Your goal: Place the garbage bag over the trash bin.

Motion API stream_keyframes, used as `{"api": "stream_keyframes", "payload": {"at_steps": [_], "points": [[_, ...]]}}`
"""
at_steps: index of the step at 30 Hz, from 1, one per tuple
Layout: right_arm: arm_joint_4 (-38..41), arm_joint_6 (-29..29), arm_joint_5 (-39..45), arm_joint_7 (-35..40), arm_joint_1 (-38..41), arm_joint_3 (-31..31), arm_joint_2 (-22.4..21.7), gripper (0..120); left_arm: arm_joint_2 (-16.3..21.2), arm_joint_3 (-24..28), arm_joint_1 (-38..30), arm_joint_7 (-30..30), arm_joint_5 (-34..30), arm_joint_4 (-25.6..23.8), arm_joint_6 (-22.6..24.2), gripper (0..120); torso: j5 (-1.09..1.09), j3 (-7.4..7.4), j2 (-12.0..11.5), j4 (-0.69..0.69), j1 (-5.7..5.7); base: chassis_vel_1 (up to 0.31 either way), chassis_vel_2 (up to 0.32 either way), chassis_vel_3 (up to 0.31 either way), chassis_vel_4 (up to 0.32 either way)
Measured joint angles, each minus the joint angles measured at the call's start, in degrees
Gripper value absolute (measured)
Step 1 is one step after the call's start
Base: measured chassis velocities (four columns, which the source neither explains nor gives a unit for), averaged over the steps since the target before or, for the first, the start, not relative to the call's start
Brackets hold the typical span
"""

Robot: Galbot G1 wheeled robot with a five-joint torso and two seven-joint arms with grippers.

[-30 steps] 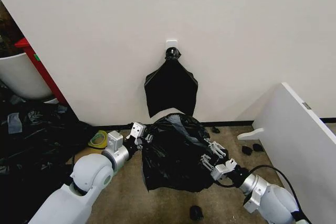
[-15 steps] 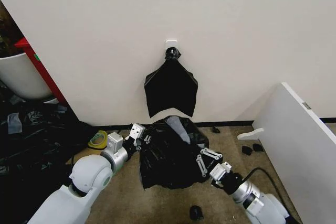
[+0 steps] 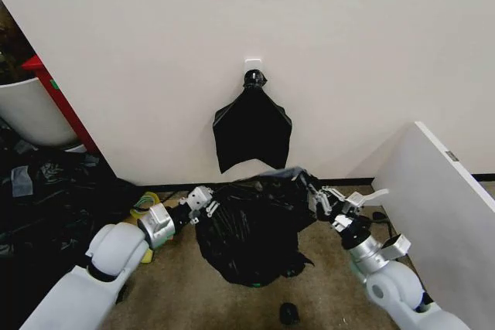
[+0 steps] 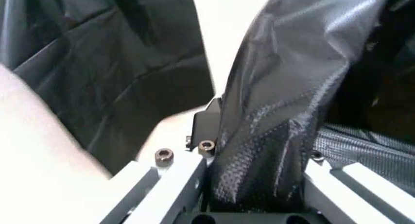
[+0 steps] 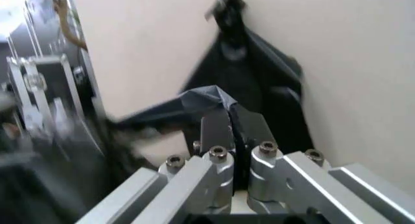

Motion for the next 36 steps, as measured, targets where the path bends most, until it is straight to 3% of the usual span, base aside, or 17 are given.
{"api": "stream_keyframes", "payload": {"at_steps": [3, 8, 13, 16, 18, 19, 22, 23, 28, 30, 36], "points": [[-6.07, 2.30, -0.41, -3.23, 1.47, 0.13, 0.53, 0, -0.16, -1.12, -1.20, 2.29, -9.78, 1.08, 3.45, 1, 0.02, 0.00, 0.00, -0.01, 0.00, 0.000, 0.000, 0.000, 0.000], [-10.61, 5.30, -1.85, -5.29, 3.23, -0.08, 1.33, 0, 0.05, -1.62, -2.66, 2.97, -15.28, 2.59, 5.46, 1, -0.01, -0.01, 0.00, 0.02, 0.00, 0.000, 0.000, 0.000, 0.000], [-14.49, 10.86, -5.47, -9.06, 4.50, -2.14, 2.34, 0, -1.08, -1.24, -4.13, -0.46, -20.67, 3.52, 6.93, 1, 0.01, 0.00, 0.00, 0.00, 0.00, 0.000, 0.000, 0.000, 0.000], [-15.61, 14.99, -12.90, -5.18, 5.14, -2.56, 3.36, 5, -2.15, -1.01, -4.24, -2.53, -22.01, 3.54, 7.43, 1, -0.02, -0.01, 0.00, 0.00, 0.00, 0.000, 0.000, 0.000, 0.000], [-17.80, 18.12, -24.77, 1.51, 6.01, -1.29, 4.52, 11, -3.09, -1.06, -4.38, -4.48, -23.00, 3.69, 7.76, 1, 0.03, 0.00, -0.01, 0.02, 0.00, 0.000, 0.000, 0.000, 0.000], [-19.28, 19.29, -34.88, 8.08, 6.49, 0.66, 5.16, 18, -3.88, -1.17, -4.39, -6.06, -23.90, 3.83, 8.31, 1, 0.03, -0.01, 0.00, 0.02, 0.00, 0.000, 0.000, 0.000, 0.000], [-20.54, 19.31, -39.57, 13.23, 6.31, 1.54, 5.21, 25, -4.47, -1.38, -4.28, -7.45, -24.68, 3.95, 8.92, 1, -0.07, -0.01, 0.00, 0.00, 0.00, 0.000, 0.000, 0.000, 0.000], [-20.55, 18.10, -37.84, 17.70, 5.29, 0.62, 4.89, 33, -5.06, -2.08, -3.99, -9.82, -26.09, 3.97, 9.97, 1, 0.01, -0.01, 0.00, -0.01, 0.00, 0.000, 0.000, 0.000, 0.000], [-17.82, 16.76, -25.44, 18.40, 2.28, -3.11, 4.03, 45, -6.10, -3.36, -3.34, -16.76, -30.24, 3.14, 13.20, 1, -0.02, -0.01, 0.00, 0.02, 0.00, 0.000, 0.000, 0.000, 0.000], [-14.59, 17.01, -10.63, 8.88, -1.04, -7.26, 3.44, 60, -7.82, -4.09, -2.32, -25.41, -36.37, 1.72, 16.48, 1, 0.03, -0.01, 0.00, 0.01, 0.00, 0.000, 0.000, 0.000, 0.000], [-11.87, 17.55, -4.45, -2.17, -3.66, -11.13, 4.00, 76, -10.44, -4.02, -1.02, -30.44, -41.08, 0.81, 18.24, 1, -0.01, -0.01, 0.00, 0.00, 0.00, 0.000, 0.000, 0.000, 0.000]]}}
